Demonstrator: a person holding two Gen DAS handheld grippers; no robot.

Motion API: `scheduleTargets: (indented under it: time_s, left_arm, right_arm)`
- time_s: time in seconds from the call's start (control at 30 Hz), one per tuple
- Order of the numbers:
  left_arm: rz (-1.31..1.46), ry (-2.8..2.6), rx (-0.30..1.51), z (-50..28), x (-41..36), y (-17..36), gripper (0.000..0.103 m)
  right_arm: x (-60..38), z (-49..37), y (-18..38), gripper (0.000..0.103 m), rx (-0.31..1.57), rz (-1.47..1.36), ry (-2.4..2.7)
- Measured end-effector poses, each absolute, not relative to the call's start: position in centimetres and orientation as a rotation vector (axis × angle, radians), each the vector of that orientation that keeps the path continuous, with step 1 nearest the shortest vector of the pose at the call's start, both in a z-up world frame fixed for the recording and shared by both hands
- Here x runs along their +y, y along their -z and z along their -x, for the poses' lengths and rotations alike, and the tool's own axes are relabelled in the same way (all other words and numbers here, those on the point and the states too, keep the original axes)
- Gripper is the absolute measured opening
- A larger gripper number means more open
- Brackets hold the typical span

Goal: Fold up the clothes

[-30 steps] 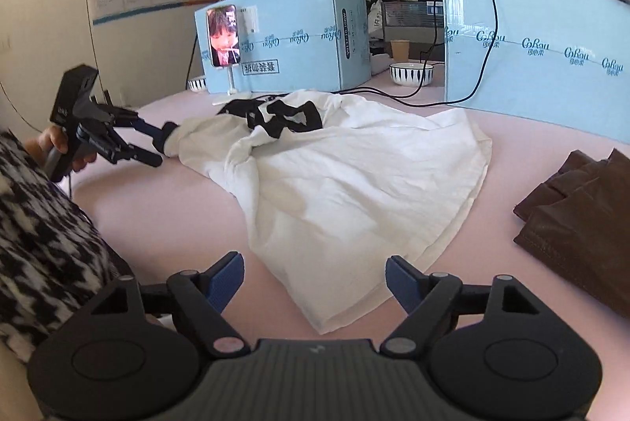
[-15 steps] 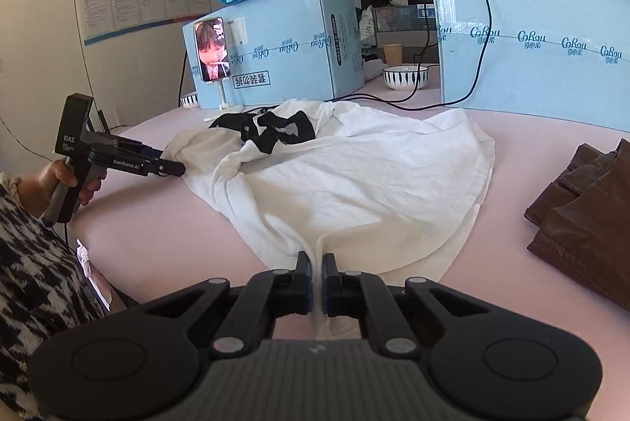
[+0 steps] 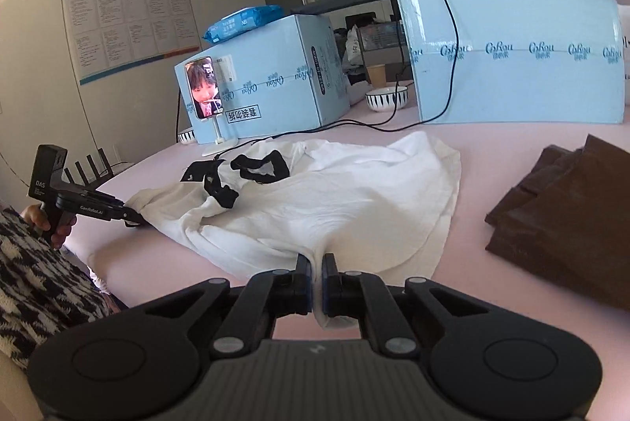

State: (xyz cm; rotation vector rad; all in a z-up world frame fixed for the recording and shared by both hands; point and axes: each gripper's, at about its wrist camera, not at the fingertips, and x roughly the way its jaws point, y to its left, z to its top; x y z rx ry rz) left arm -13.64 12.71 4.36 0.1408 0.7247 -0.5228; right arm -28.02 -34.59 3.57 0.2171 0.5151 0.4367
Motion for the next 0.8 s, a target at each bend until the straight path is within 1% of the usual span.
scheduleTargets:
  time_s: [0.07, 0.2, 0.3, 0.37, 0.4, 0.43, 0.47, 0.5, 0.53, 0.57, 0.6, 0.63, 0.7, 0.73, 0.8]
  left_arm:
    - [-0.140, 0.523, 0.727, 13.9, 12.6, -4.4, 0.017]
    - [-0.156, 0.536, 0.709, 15.1, 12.8, -5.2, 0.017]
    - [-0.106, 0.550, 0.749, 15.3, 13.6, -4.4, 0.017]
    - [-0.113, 0.563, 0.748, 15.7, 13.7, -4.4, 0.018]
    - [-0.116, 0.570, 0.747, 15.8, 13.8, -4.4, 0.021]
    - [-0.119, 0.577, 0.747, 16.0, 13.8, -4.3, 0.033]
    - [-0.110, 0.579, 0.744, 16.2, 14.1, -4.6, 0.039]
    - [-0.086, 0.572, 0.728, 16.4, 14.7, -5.5, 0.052]
    - [-0.059, 0.568, 0.695, 16.7, 15.6, -6.5, 0.063]
    - [-0.020, 0.571, 0.659, 16.9, 16.7, -7.6, 0.068]
    - [0.027, 0.574, 0.627, 16.8, 17.9, -8.7, 0.077]
    - [0.074, 0.576, 0.594, 16.6, 19.1, -9.8, 0.084]
    - [0.132, 0.586, 0.580, 15.0, 20.4, -10.9, 0.090]
    - [0.155, 0.592, 0.583, 13.8, 20.9, -11.2, 0.091]
    - [0.177, 0.578, 0.631, 11.0, 20.2, -11.1, 0.091]
  right_arm:
    - [-34.6, 28.3, -3.7, 0.005, 0.501, -0.222, -0.436]
    - [-34.6, 28.6, -3.7, 0.005, 0.534, -0.194, -0.433]
    - [-35.3, 29.3, -4.0, 0.005, 0.520, -0.222, -0.453]
    - [-35.5, 28.7, -2.3, 0.006, 0.619, -0.214, -0.435]
    - [-35.5, 28.5, -1.6, 0.008, 0.658, -0.217, -0.432]
    - [-35.4, 28.3, -1.2, 0.014, 0.694, -0.225, -0.434]
    - [-35.4, 28.3, -1.3, 0.015, 0.692, -0.229, -0.431]
    - [-35.8, 28.6, -2.3, 0.020, 0.643, -0.234, -0.433]
    - [-36.3, 28.9, -3.4, 0.038, 0.585, -0.242, -0.438]
    - [-36.7, 29.3, -4.5, 0.052, 0.526, -0.248, -0.442]
    - [-37.2, 29.6, -5.5, 0.079, 0.467, -0.255, -0.446]
    - [-38.3, 29.4, -6.9, 0.090, 0.421, -0.294, -0.481]
    - [-40.7, 28.7, -9.1, 0.091, 0.367, -0.387, -0.571]
    - [-41.7, 27.5, -10.0, 0.092, 0.361, -0.439, -0.616]
    - [-41.8, 25.0, -11.1, 0.092, 0.385, -0.438, -0.570]
